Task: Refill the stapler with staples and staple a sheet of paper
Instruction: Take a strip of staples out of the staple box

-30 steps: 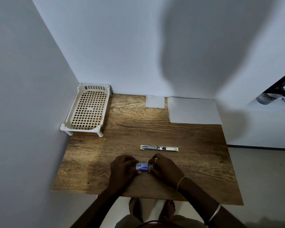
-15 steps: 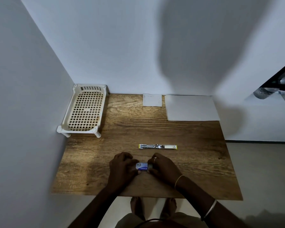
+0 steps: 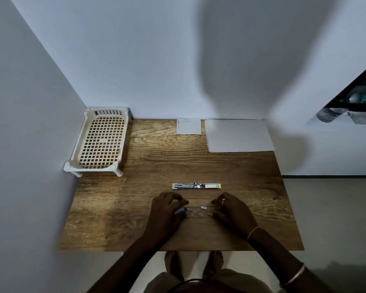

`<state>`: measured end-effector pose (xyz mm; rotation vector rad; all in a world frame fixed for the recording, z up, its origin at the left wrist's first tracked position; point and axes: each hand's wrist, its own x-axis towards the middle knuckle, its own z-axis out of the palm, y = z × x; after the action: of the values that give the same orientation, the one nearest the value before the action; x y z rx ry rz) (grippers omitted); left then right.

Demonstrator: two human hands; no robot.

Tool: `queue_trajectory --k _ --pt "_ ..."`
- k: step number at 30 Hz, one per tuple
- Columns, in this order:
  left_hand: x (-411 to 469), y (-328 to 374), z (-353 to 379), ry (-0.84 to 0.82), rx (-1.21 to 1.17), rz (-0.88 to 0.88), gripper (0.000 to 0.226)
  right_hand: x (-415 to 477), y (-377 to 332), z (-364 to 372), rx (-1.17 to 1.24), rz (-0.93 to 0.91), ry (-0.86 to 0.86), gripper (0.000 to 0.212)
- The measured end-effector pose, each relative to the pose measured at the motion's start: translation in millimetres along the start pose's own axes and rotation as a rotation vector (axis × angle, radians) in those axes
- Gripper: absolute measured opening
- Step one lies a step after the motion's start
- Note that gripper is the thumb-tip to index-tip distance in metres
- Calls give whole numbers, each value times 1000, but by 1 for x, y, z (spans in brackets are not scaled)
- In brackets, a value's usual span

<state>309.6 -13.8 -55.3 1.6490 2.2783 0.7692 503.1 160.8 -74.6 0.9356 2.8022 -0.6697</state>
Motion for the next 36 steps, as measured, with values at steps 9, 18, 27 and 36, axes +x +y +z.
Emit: queue_trajectory --k 9,18,27,36 --pt "25 16 29 -264 163 -34 39 2 -16 21 33 38 100 31" --pt "29 20 42 -256 201 -19 32 9 -18 22 53 -79 127 23" --pt "41 15 22 17 -203 -53 14 18 -29 -6 400 -86 190 15" --pt "44 25 5 102 -835 -374 11 25 -46 -23 1125 84 205 20"
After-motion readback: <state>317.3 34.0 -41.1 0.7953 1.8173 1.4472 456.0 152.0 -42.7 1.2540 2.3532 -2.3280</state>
